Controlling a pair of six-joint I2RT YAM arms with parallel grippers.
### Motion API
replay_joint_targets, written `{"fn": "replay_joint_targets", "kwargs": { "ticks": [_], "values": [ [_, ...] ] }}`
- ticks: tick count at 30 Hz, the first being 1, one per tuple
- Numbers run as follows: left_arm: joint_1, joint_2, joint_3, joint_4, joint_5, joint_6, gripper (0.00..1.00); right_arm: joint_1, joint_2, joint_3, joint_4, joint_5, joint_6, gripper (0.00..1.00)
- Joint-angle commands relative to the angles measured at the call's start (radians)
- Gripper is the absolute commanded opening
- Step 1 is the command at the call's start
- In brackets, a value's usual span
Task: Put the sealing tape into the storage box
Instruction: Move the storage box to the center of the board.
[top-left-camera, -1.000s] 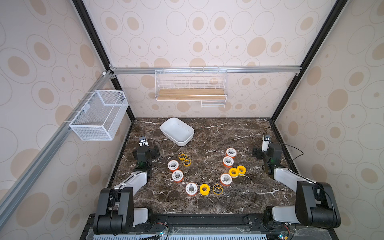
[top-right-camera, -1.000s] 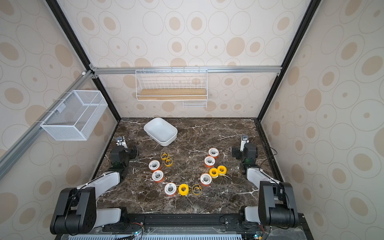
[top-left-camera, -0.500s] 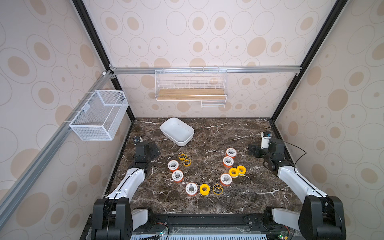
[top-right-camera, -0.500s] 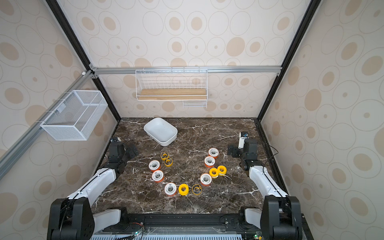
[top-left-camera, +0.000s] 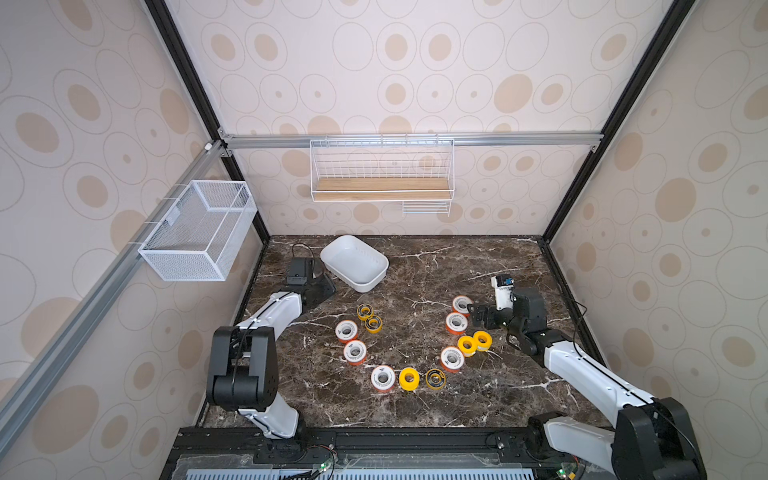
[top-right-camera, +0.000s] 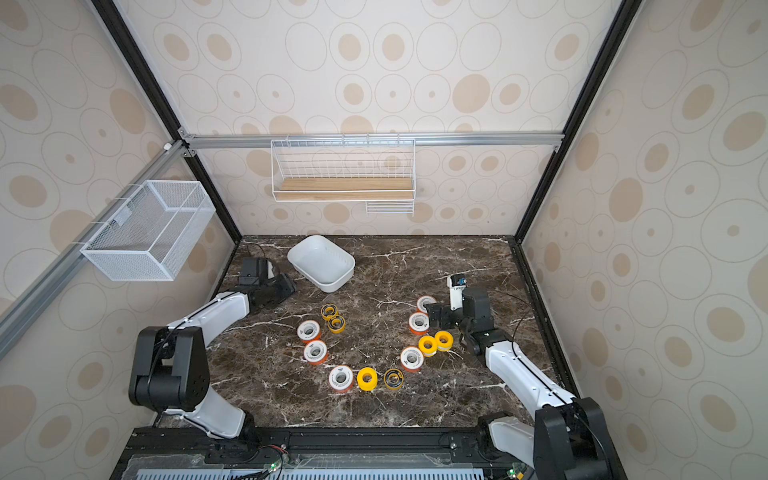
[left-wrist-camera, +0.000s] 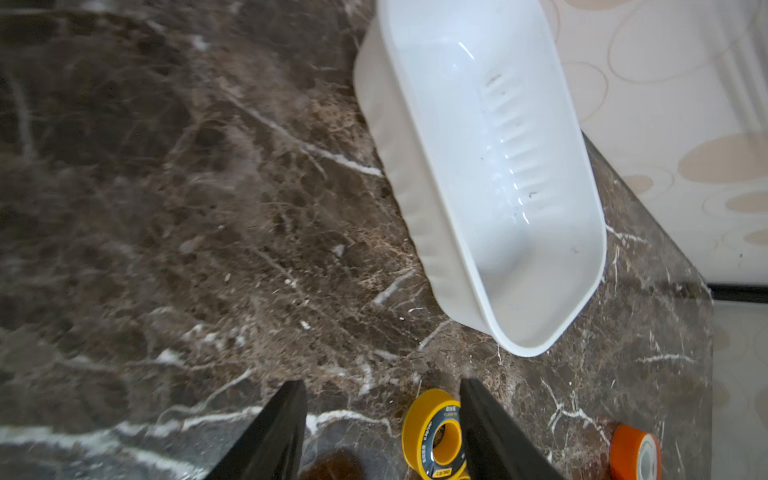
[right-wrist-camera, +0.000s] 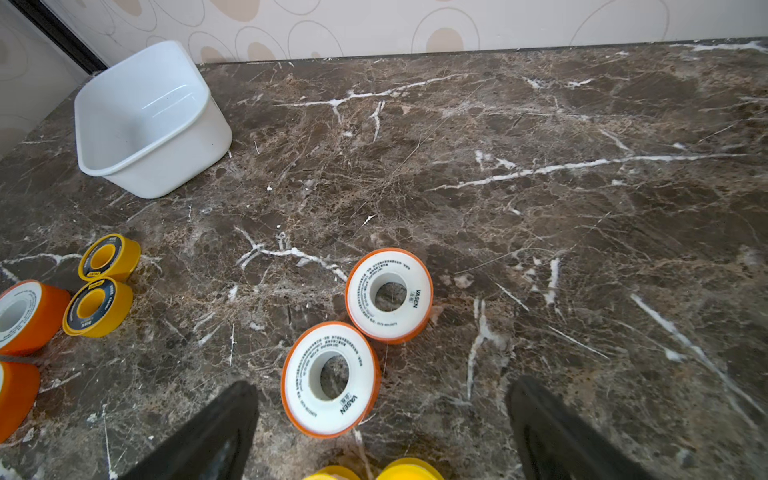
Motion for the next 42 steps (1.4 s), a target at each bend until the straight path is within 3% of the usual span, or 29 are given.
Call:
{"fn": "replay_joint_targets", "kwargs": {
  "ticks": [1, 11, 23, 34, 42],
  "values": [
    [-0.020, 0.078, 0.108, -0.084, 0.019, 0.007, 0.57, 0.006, 0.007, -0.007, 0.002, 0.006, 0.000, 1.00],
    [-0.040, 0.263, 0.313, -0.150, 0.015, 0.017, 0.55, 0.007, 0.017, -0.002, -0.008, 0.016, -0.002, 1.00],
    [-0.047, 0.390, 0.430, -0.145, 0.130, 0.014, 0.39, 0.007, 0.049, 0.007, -0.011, -0.001, 0.000, 1.00],
    [-0.094, 0.448, 0.468, -0.054, 0.247, -0.031, 0.10, 0.007, 0.079, 0.022, -0.017, -0.018, 0.003, 1.00],
    [-0.167, 0.482, 0.532, -0.065, 0.282, -0.025, 0.04, 0.007, 0.086, 0.027, -0.022, -0.014, -0.001, 1.00]
  ]
}}
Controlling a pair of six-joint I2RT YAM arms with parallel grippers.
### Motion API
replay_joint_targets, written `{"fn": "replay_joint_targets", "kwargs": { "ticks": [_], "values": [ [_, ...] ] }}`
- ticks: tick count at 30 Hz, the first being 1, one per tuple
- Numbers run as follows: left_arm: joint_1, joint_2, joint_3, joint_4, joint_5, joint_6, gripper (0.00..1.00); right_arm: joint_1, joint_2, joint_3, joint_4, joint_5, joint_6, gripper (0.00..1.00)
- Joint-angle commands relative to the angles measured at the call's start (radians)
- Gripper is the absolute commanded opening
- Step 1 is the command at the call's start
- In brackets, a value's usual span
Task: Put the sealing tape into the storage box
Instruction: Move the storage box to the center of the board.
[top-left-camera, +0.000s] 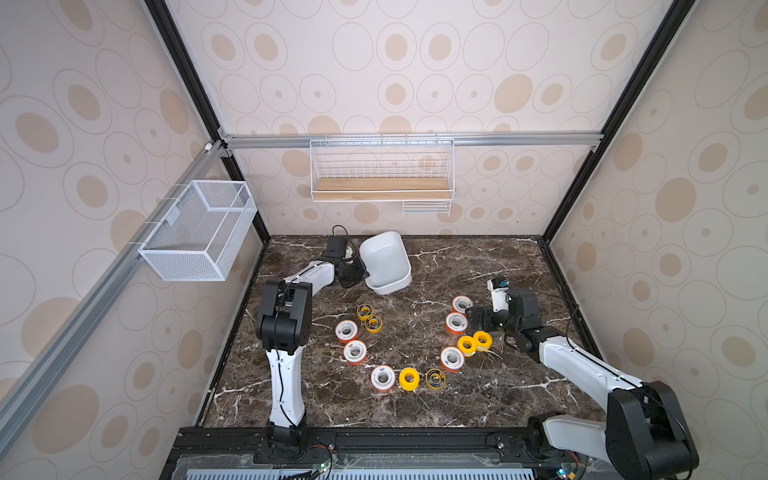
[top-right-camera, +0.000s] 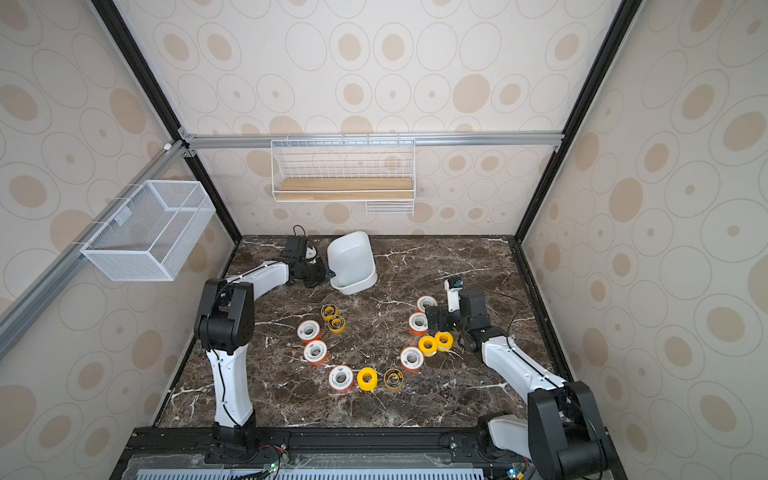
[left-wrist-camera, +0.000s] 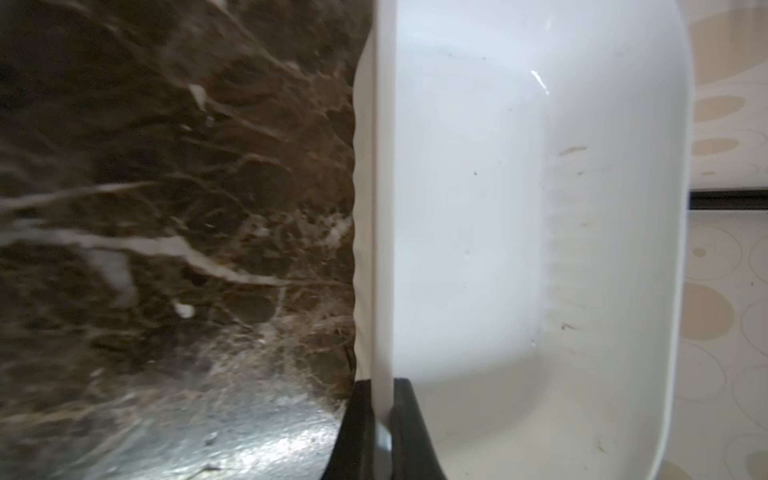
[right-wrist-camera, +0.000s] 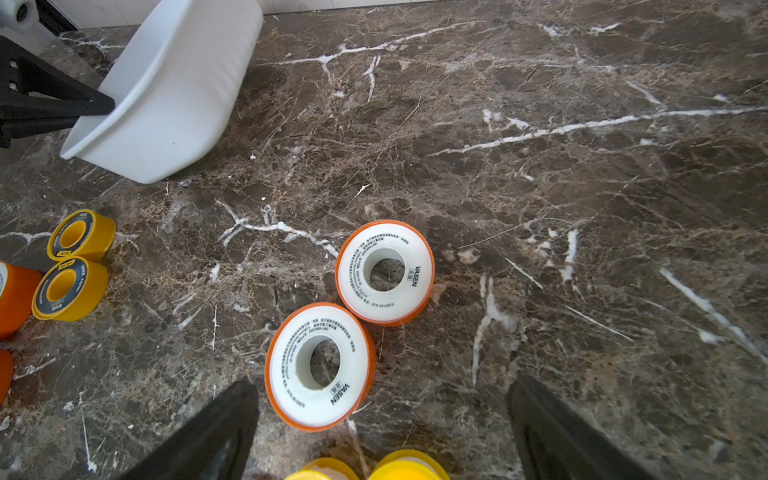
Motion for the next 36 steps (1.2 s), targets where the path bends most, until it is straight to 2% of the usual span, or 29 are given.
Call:
{"fn": "replay_joint_targets", "kwargs": {
  "ticks": [1, 9, 13, 20, 26, 30, 36],
  "values": [
    [-0.034, -0.004, 0.047, -0.008, 0.027, 0.010, 0.04, 0.007, 0.009, 0.024, -0.023, -0.003, -0.002, 1.00],
    [-0.156, -0.132, -0.033, -0.190, -0.119, 0.121, 0.05, 0.006, 0.016, 0.030, -0.028, -0.007, 0.000, 1.00],
    [-0.198, -0.232, -0.120, -0.216, -0.202, 0.133, 0.05, 0.007, 0.028, 0.034, -0.030, -0.010, 0.000, 1.00],
    [-0.272, -0.372, -0.253, -0.241, -0.284, 0.118, 0.06, 0.006, 0.038, 0.037, -0.032, -0.002, 0.000, 1.00],
    [-0.318, -0.465, -0.359, -0.212, -0.324, 0.080, 0.06, 0.006, 0.049, 0.043, -0.037, -0.002, -0.005, 1.00],
    [-0.325, -0.498, -0.434, -0.138, -0.292, 0.035, 0.06, 0.007, 0.058, 0.046, -0.040, -0.001, -0.008, 1.00],
    [-0.346, -0.506, -0.457, -0.123, -0.282, 0.026, 0.07, 0.007, 0.071, 0.051, -0.039, -0.002, -0.009, 1.00]
  ]
}}
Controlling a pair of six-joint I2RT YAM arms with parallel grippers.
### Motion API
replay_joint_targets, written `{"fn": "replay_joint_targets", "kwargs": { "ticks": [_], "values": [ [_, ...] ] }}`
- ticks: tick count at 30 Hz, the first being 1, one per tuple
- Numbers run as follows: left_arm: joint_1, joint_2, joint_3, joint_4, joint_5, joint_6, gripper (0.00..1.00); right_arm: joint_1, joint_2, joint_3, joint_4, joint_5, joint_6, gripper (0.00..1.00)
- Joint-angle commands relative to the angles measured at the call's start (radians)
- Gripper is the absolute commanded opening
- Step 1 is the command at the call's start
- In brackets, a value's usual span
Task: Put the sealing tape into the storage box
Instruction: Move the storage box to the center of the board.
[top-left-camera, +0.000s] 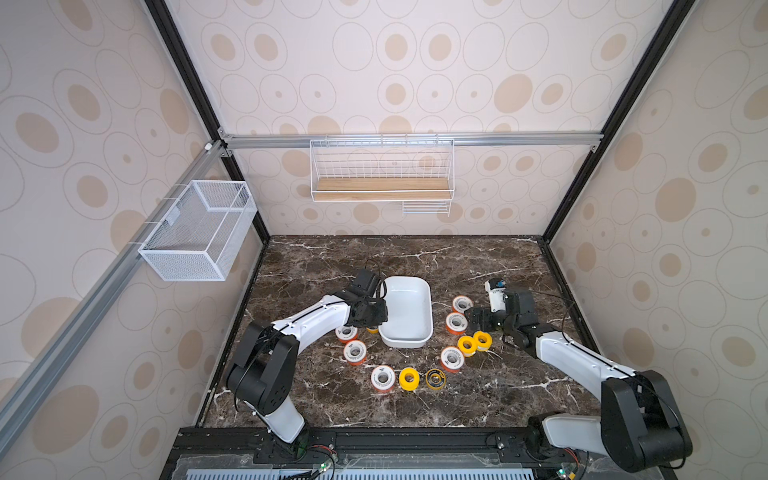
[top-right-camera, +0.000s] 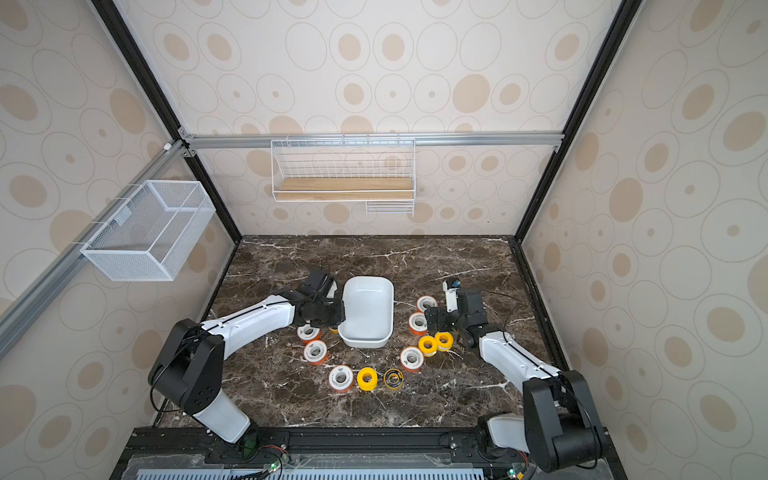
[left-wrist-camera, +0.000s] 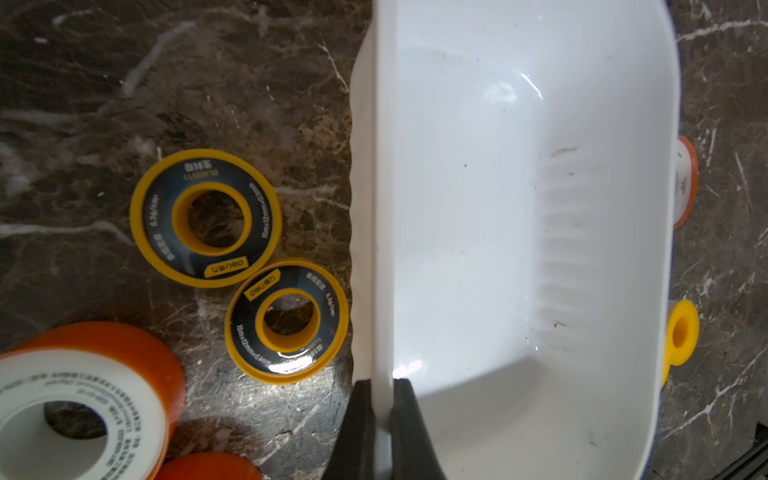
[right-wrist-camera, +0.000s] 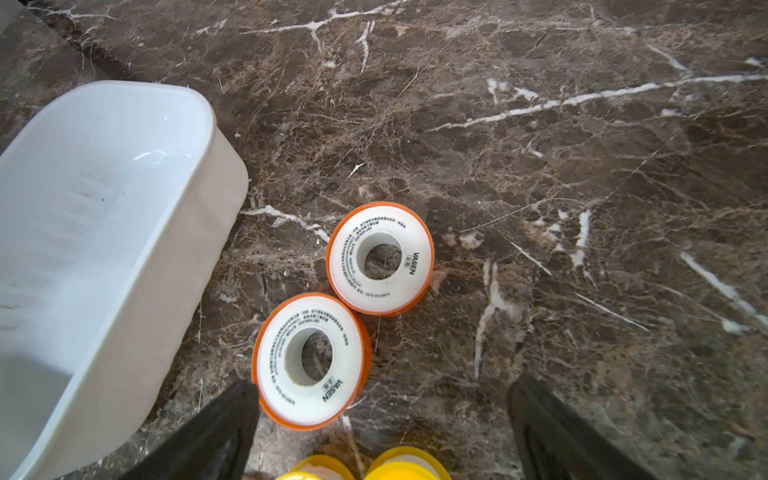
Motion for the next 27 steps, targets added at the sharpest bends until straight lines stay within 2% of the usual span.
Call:
{"fn": "replay_joint_targets", "kwargs": {
  "ticks": [1, 7, 12, 14, 18, 20, 23, 27],
  "values": [
    [-0.020, -0.027, 0.004, 0.043, 0.006, -0.022, 0.07, 0.005, 0.016, 0.026, -0.012, -0.002, -0.008, 1.00],
    [-0.037, -0.026, -0.022, 0.069, -0.003, -0.037, 0.07, 0.005, 0.027, 0.033, -0.019, -0.010, -0.008, 1.00],
    [-0.039, -0.012, -0.036, 0.072, 0.004, -0.036, 0.12, 0.006, 0.031, 0.035, -0.019, -0.011, -0.008, 1.00],
    [-0.039, -0.015, -0.038, 0.071, 0.008, -0.032, 0.20, 0.006, 0.035, 0.035, -0.020, -0.011, -0.008, 1.00],
    [-0.038, -0.038, -0.033, 0.058, 0.010, -0.011, 0.43, 0.007, 0.043, 0.041, -0.023, -0.011, -0.010, 1.00],
    [-0.039, -0.050, -0.023, 0.030, -0.001, 0.006, 0.50, 0.005, 0.048, 0.043, -0.026, -0.013, -0.011, 1.00],
    [-0.038, -0.085, -0.008, -0.028, -0.050, 0.051, 0.55, 0.006, 0.057, 0.052, -0.034, -0.020, -0.015, 1.00],
    [-0.029, -0.163, -0.004, -0.099, -0.128, 0.113, 0.57, 0.006, 0.078, 0.073, -0.056, -0.048, -0.029, 1.00]
  ]
}}
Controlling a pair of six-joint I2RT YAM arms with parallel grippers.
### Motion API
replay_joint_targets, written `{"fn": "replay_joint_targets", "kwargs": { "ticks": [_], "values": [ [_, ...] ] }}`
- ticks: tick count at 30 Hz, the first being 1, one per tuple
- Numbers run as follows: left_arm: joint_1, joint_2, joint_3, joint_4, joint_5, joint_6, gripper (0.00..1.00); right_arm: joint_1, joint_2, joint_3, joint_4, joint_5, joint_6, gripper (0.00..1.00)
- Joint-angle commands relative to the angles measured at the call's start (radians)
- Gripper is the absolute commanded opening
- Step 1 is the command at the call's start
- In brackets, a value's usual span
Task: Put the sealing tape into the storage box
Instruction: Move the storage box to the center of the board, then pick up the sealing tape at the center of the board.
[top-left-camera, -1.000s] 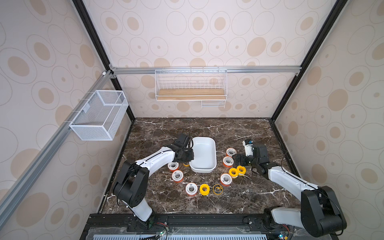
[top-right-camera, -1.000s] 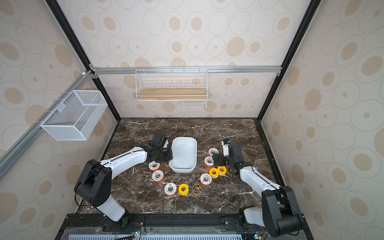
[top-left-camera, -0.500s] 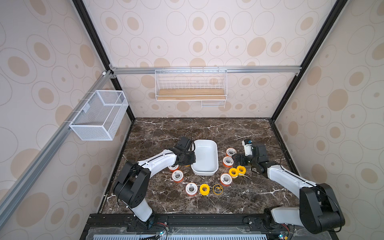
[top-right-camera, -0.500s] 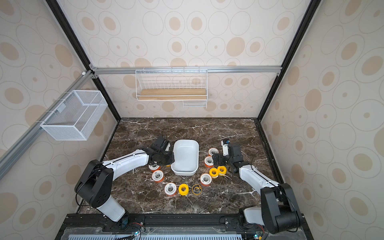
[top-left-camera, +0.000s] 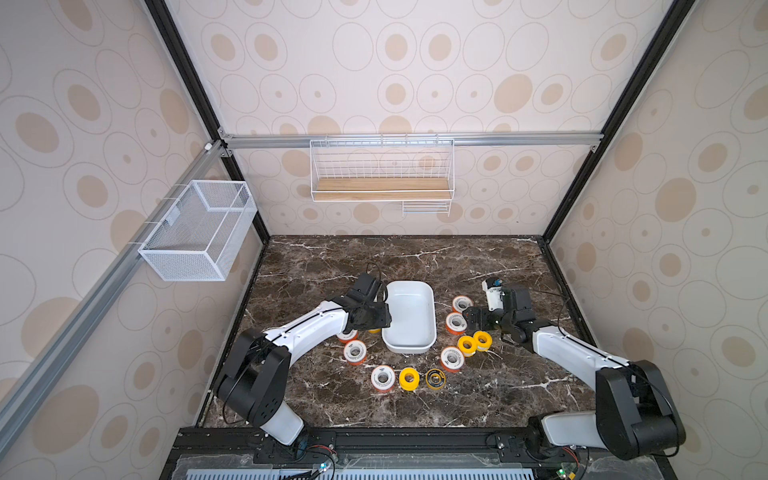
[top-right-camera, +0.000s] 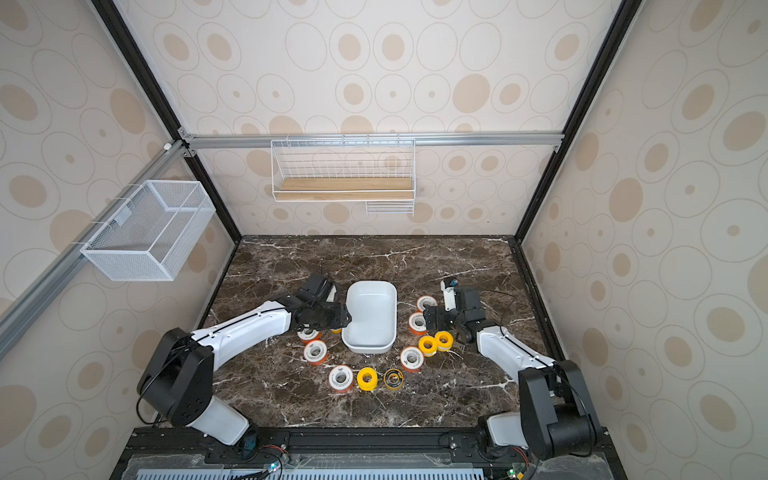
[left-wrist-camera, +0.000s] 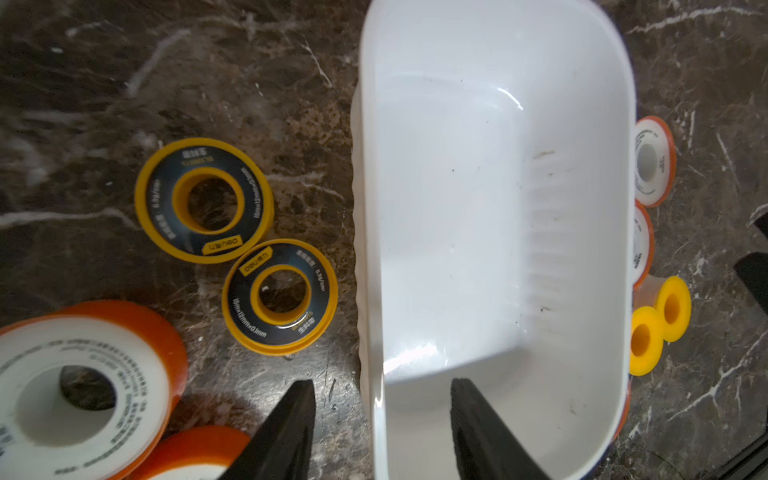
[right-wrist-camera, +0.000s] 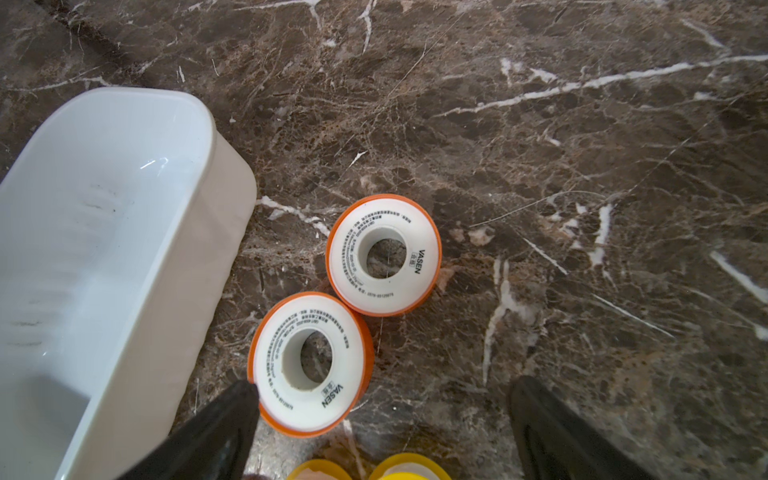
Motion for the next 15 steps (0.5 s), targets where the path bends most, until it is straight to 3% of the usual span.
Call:
{"fn": "replay_joint_targets", "kwargs": {
  "ticks": [1, 10, 15],
  "values": [
    [0.006, -0.082, 0.034, -0.097, -0.091, 0.082, 0.57, 0.006, 0.021, 0.034, -0.028, -0.031, -0.022, 1.00],
    [0.108, -0.333, -0.011, -0.300, -0.104, 0.142, 0.56, 0.009, 0.089, 0.126, -0.136, -0.060, -0.060, 0.99],
    [0.126, -0.465, -0.015, -0.365, -0.186, 0.230, 0.60, 0.013, 0.181, 0.255, -0.279, -0.062, -0.093, 0.94]
  ]
}}
